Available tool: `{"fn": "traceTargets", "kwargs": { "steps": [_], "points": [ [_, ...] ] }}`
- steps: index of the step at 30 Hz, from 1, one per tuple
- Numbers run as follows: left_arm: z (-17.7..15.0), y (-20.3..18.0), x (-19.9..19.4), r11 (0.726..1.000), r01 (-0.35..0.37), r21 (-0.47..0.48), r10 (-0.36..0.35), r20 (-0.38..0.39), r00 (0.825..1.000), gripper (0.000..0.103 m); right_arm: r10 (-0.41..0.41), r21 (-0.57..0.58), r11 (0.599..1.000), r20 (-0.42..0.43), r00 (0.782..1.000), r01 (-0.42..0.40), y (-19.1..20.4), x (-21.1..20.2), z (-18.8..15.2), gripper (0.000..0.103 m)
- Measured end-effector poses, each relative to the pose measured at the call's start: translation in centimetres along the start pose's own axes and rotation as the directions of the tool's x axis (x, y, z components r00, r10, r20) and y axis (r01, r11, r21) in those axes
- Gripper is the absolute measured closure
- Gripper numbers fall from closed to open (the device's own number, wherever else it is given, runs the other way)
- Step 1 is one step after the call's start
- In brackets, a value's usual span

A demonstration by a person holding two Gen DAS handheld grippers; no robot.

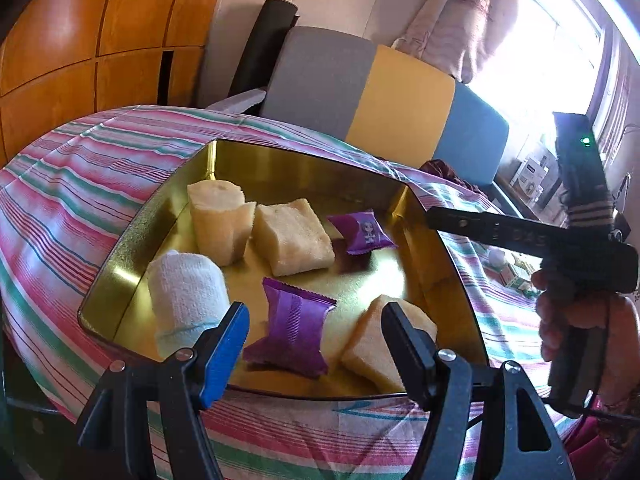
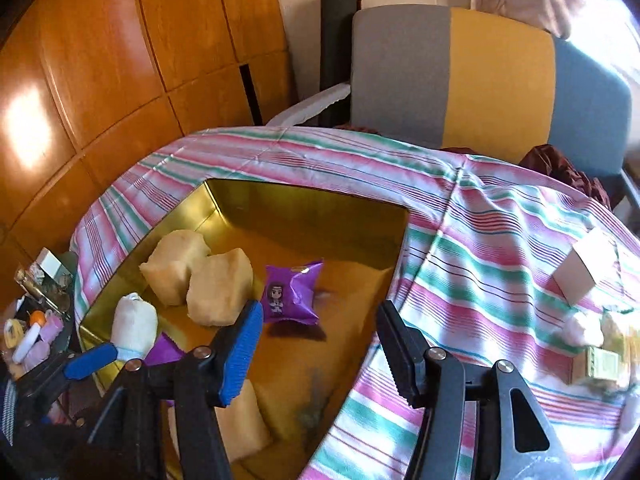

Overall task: Organize objects
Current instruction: 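Lower the purple packet into the gold tray and open the right gripper, then move both grippers back to the snack pile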

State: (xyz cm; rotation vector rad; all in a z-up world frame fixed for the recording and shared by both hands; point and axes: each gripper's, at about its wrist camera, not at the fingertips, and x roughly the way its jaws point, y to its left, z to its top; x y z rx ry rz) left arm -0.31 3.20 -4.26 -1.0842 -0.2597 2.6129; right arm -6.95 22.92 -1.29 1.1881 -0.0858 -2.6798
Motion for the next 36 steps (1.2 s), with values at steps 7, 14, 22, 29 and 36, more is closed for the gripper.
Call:
{"fn": "traceTargets", "kwargs": {
  "steps": [7, 14, 22, 29, 36],
  "points": [
    [-0.2, -0.8, -0.2, 1.000, 0.003, 0.027, -0.003, 0.005, 1.000, 0.034, -0.043, 0.016, 0.999, -0.002, 0.999, 0.043, -1.5, -2.1, -1.5, 0.041],
    [-0.5, -1.3, -0.2, 0.999, 0.009, 0.035, -0.009, -0.001, 1.000, 0.034, -0.121, 0.036, 0.992, -0.028, 0.992, 0.122, -4.2, -3.8, -3.5, 0.040],
    [-1.2, -3.0, -0.3, 0.995, 0.008, 0.095, -0.008, 0.006, 1.000, 0.033, -0.219, 0.044, 0.974, -0.068, 0.973, 0.222, -8.4, -5.8, -6.4, 0.037],
    [-1.8, -4.9, -0.2, 0.990, 0.023, 0.138, -0.023, -0.002, 1.000, 0.033, -0.282, 0.085, 0.952, -0.119, 0.952, 0.293, -13.2, -7.6, -9.0, 0.035],
    [-2.4, -7.2, -0.4, 0.979, 0.081, 0.187, -0.080, -0.015, 0.997, 0.034, -0.289, 0.206, 0.919, -0.229, 0.929, 0.337, -19.4, -9.2, -12.6, 0.033]
  ]
}}
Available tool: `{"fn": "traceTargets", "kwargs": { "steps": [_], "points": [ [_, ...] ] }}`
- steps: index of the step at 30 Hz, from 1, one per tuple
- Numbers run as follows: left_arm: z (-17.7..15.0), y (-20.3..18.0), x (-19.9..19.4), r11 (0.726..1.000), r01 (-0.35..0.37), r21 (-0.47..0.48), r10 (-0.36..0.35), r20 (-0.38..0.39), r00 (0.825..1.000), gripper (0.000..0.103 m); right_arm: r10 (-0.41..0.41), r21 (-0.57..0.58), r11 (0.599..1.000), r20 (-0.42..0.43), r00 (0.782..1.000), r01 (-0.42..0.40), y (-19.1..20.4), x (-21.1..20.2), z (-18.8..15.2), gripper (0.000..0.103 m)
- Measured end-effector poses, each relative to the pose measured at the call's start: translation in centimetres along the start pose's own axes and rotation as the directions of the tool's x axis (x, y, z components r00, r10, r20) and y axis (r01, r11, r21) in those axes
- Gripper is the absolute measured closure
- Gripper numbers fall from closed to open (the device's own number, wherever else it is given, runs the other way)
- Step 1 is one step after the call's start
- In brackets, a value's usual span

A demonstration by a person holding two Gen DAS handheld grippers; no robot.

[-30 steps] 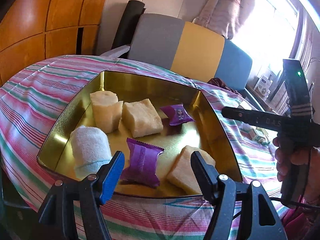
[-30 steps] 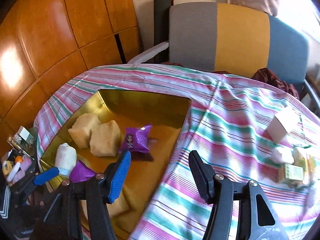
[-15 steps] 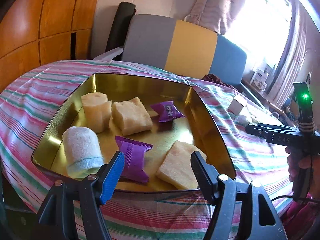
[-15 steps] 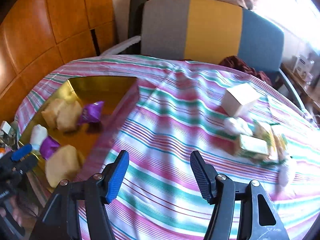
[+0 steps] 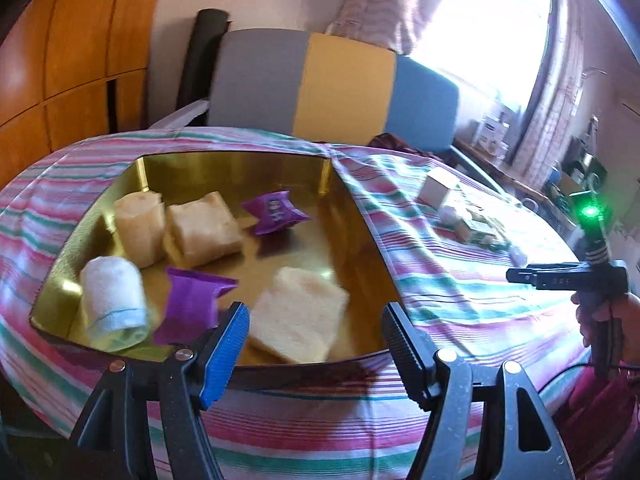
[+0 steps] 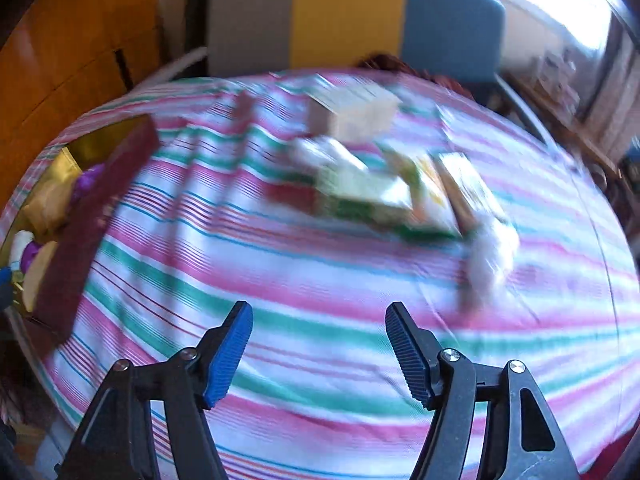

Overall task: Organize objects
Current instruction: 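Move both grippers back to the snack pile, then grasp a white plastic-wrapped bundle with the right gripper while the left grasps a green box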

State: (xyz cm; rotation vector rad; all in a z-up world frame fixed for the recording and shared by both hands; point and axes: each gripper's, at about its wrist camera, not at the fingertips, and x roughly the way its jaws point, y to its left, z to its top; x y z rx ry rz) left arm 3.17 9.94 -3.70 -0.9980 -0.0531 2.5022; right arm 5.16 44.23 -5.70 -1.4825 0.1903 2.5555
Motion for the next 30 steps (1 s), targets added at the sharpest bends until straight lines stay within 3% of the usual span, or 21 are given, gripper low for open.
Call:
{"fn": "traceTargets", "kwargs": {
  "steps": [5, 12, 19, 21, 23, 30],
  "points": [
    [0.3, -2.8, -0.1, 0.996, 0.058, 0.073, -0.058, -0.001, 0.998, 0.033, 0.025, 0.191, 0.982, -0.070, 0.997, -0.011, -6.3, 1.0, -1.3, 0.033],
    [0.5, -7.0, 0.4, 0.978, 0.116, 0.175, -0.112, -0.036, 0.993, 0.033, -0.022, 0.353, 0.936, 0.056, 0.998, 0.001, -12.8, 0.3, 1.9, 0.034],
    [0.2, -9.6, 0.5, 0.960, 0.139, 0.241, -0.125, -0.070, 0.990, 0.033, -0.044, 0.383, 0.923, 0.019, 0.999, 0.033, -14.0, 4.4, 5.1, 0.043],
    [0.1, -10.0, 0.7, 0.957, 0.140, 0.253, -0.124, -0.080, 0.989, 0.033, -0.036, 0.380, 0.925, 0.006, 0.999, 0.031, -14.0, 5.3, 5.2, 0.056],
    [0.2, -10.4, 0.9, 0.955, 0.142, 0.262, -0.121, -0.092, 0.988, 0.033, -0.040, 0.362, 0.931, -0.017, 0.999, 0.043, -13.7, 5.8, 5.2, 0.063],
    [2.2, -12.3, 2.3, 0.950, 0.210, 0.229, -0.184, -0.131, 0.974, 0.033, 0.009, 0.344, 0.939, -0.065, 0.998, 0.014, -14.2, 4.6, 3.6, 0.066]
  ]
}}
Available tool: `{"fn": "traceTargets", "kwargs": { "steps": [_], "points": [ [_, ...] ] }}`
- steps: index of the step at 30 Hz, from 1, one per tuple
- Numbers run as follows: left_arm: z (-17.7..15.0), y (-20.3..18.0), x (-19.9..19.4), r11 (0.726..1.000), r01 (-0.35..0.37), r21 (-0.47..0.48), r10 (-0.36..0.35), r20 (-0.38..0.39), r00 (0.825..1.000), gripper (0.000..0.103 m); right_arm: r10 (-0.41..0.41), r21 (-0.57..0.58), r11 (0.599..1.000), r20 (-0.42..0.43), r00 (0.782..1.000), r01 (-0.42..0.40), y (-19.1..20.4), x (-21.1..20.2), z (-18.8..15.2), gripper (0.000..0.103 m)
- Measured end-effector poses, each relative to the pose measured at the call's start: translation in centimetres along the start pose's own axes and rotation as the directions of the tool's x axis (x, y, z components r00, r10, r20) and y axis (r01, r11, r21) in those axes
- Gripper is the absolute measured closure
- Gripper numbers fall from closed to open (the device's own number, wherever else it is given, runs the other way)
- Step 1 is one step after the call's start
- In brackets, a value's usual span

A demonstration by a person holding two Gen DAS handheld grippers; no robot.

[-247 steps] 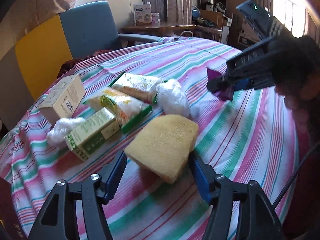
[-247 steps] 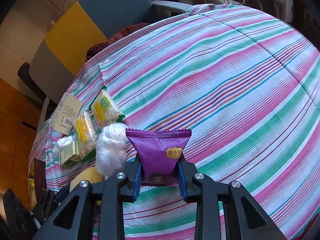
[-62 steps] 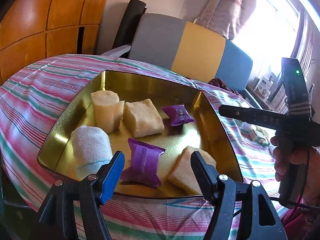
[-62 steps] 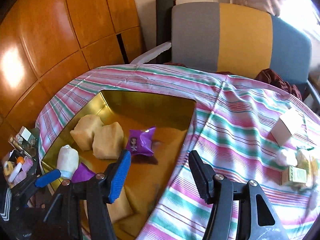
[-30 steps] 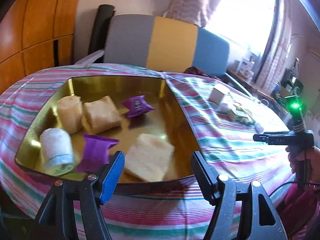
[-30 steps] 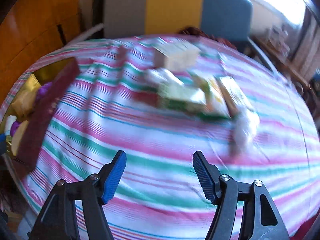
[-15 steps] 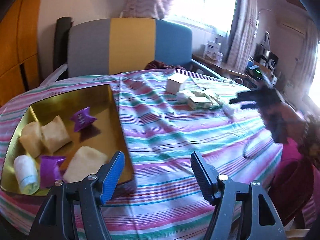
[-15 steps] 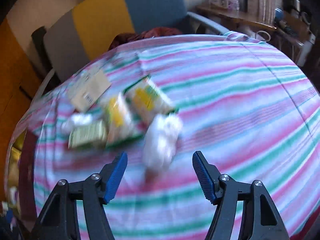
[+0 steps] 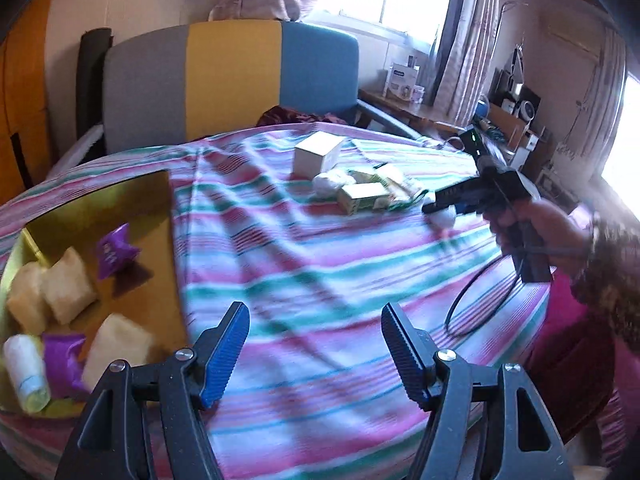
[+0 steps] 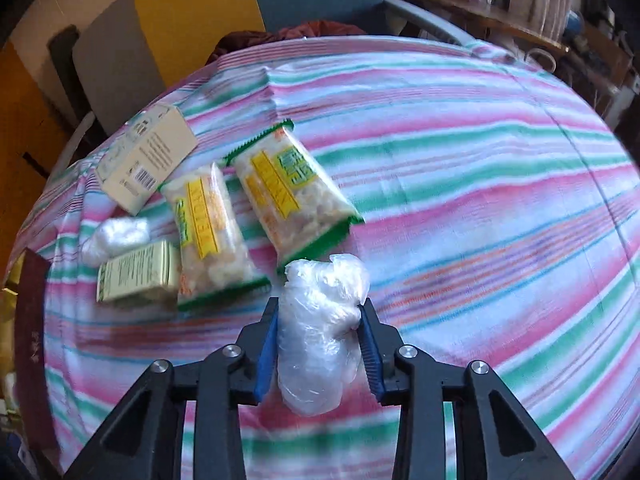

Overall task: Organize objects
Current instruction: 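Grasp a white plastic-wrapped bundle with the right gripper while the left grasps a green box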

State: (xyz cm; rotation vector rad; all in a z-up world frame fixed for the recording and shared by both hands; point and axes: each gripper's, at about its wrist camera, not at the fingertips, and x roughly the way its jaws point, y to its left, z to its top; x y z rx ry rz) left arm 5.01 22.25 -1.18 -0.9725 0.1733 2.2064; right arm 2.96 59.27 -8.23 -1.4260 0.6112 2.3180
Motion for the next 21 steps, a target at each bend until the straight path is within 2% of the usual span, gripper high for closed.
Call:
{"fn": "traceTargets", "kwargs": {
  "steps": [3, 7, 12, 15, 19, 21],
  "points": [
    [1.7, -1.2, 1.5, 1.000, 0.022, 0.017, -0.022, -0.001, 1.000, 0.033, 0.018, 0.023, 1.000, -0.002, 1.000, -0.018, -1.2, -0.7, -0.9, 0.066],
    [4.1, -2.8, 5.3, 0.998, 0.060, 0.019, -0.059, -0.060, 0.997, 0.033, 0.098, 0.107, 0.989, 0.041, 0.994, -0.102, -2.9, -1.1, -1.6, 0.066],
    [6.6, -5.1, 11.3, 0.994, 0.082, 0.071, -0.072, -0.131, 0.989, 0.033, 0.034, 0.064, 0.997, 0.067, 0.997, -0.038, -2.6, -2.3, -1.1, 0.066],
    [8.2, -4.9, 15.1, 0.994, 0.109, 0.012, -0.105, -0.181, 0.978, 0.033, 0.040, 0.060, 0.997, 0.067, 0.997, -0.044, -2.6, -2.5, -1.0, 0.066],
    [10.3, -4.9, 19.8, 0.998, 0.052, 0.020, -0.047, -0.208, 0.977, 0.033, 0.055, 0.059, 0.996, 0.076, 0.996, -0.059, -2.9, -2.7, -0.4, 0.066],
    [11.3, -5.1, 21.3, 0.998, 0.055, 0.036, -0.047, -0.207, 0.977, 0.033, 0.047, 0.063, 0.997, 0.091, 0.995, -0.052, -3.1, -2.8, 0.0, 0.066]
  ]
}}
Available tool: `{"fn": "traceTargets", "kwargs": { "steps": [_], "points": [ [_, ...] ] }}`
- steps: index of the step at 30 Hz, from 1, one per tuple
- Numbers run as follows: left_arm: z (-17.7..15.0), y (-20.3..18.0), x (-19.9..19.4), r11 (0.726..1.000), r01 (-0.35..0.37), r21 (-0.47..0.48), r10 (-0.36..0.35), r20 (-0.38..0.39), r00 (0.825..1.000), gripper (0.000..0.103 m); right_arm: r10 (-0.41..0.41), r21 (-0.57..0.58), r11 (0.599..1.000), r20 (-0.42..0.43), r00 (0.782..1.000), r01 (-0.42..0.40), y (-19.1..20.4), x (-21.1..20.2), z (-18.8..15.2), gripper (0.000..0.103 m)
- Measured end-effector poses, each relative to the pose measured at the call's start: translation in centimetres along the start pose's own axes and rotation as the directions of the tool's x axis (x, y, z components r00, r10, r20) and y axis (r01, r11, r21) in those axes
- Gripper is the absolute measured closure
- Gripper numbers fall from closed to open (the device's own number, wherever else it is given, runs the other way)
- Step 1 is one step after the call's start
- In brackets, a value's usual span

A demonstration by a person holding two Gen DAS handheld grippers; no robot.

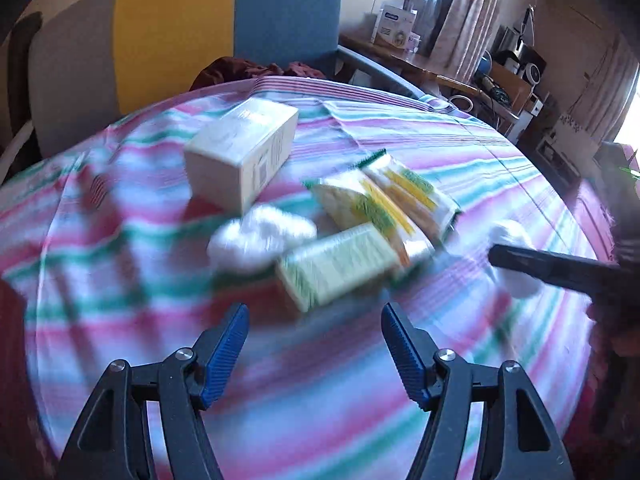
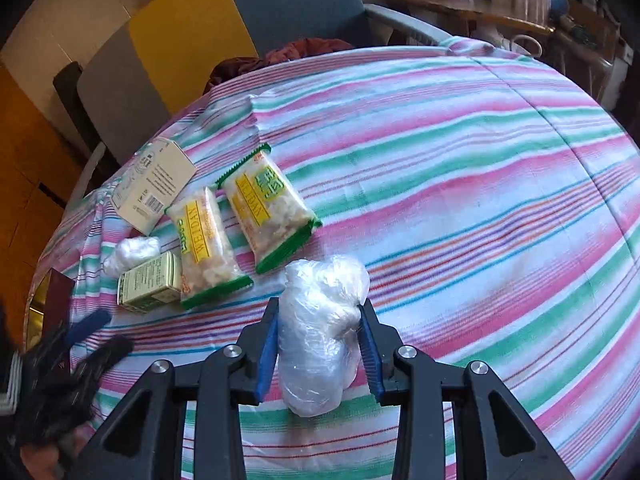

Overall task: Organize objects
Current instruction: 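Grasp a white plastic-wrapped bundle with the right gripper while the left grasps a green box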

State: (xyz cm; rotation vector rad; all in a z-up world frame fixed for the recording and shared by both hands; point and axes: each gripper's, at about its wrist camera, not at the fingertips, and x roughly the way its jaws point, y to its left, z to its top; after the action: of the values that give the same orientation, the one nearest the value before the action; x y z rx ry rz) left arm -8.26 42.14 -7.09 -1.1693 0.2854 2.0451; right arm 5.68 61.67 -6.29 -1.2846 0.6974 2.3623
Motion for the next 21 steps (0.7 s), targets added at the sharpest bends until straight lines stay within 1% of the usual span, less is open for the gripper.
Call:
{"fn": "traceTargets", "kwargs": {
  "steps": [4, 6, 7, 9, 10, 11, 12, 15, 16, 18, 20, 21],
  "points": [
    [1.4, 0.0, 1.5, 0.999, 0.036, 0.012, -0.036, -0.006, 0.999, 0.033, 0.027, 0.034, 0.999, -0.001, 1.000, -0.027, -0.5, 0.2, 0.6, 0.066],
    [1.4, -0.1, 1.8, 0.997, 0.072, 0.022, -0.072, -0.019, 0.997, 0.035, 0.038, 0.045, 0.998, -0.014, 0.999, -0.038, -0.7, 0.4, 0.5, 0.066],
    [1.1, -0.5, 1.6, 0.993, 0.106, 0.045, -0.106, -0.017, 0.994, 0.035, 0.039, 0.048, 0.998, -0.016, 0.999, -0.038, -0.7, 0.5, 0.5, 0.066],
    [0.5, -1.5, 1.1, 0.986, 0.143, 0.083, -0.142, -0.014, 0.990, 0.035, 0.042, 0.043, 0.998, -0.012, 0.999, -0.041, -0.5, 0.4, 0.6, 0.066],
    [-0.4, -2.4, 0.6, 0.977, 0.173, 0.121, -0.171, -0.022, 0.985, 0.035, 0.042, 0.042, 0.998, -0.006, 0.999, -0.041, -0.5, 0.2, 0.5, 0.066],
    [-1.1, -3.2, 0.2, 0.971, 0.179, 0.158, -0.177, -0.026, 0.984, 0.035, 0.041, 0.041, 0.998, -0.003, 0.999, -0.041, -0.4, 0.1, 0.5, 0.066],
    [-1.8, -4.0, -0.1, 0.966, 0.169, 0.195, -0.167, -0.029, 0.986, 0.035, 0.041, 0.041, 0.998, 0.000, 0.999, -0.041, -0.4, 0.0, 0.5, 0.066],
    [-3.0, -5.4, -0.9, 0.957, 0.146, 0.250, -0.147, -0.012, 0.989, 0.035, 0.035, 0.053, 0.998, 0.009, 0.999, -0.036, -0.7, -0.3, 0.5, 0.066],
    [-3.2, -5.7, -1.1, 0.960, 0.119, 0.253, -0.125, 0.009, 0.992, 0.035, 0.038, 0.058, 0.998, 0.008, 0.999, -0.038, -0.8, -0.3, 0.5, 0.066],
    [-3.0, -5.6, -1.4, 0.966, 0.088, 0.242, -0.099, 0.034, 0.995, 0.033, 0.038, 0.070, 0.997, 0.007, 0.999, -0.038, -1.0, -0.3, 0.5, 0.066],
    [-2.4, -5.3, -1.2, 0.977, 0.052, 0.209, -0.063, 0.044, 0.997, 0.033, 0.040, 0.076, 0.996, 0.005, 0.999, -0.040, -1.1, -0.2, 0.4, 0.066],
    [-2.0, -5.3, -1.0, 0.981, 0.046, 0.191, -0.055, 0.039, 0.998, 0.033, 0.037, 0.079, 0.996, 0.005, 0.999, -0.037, -1.1, -0.1, 0.5, 0.066]
  ]
}}
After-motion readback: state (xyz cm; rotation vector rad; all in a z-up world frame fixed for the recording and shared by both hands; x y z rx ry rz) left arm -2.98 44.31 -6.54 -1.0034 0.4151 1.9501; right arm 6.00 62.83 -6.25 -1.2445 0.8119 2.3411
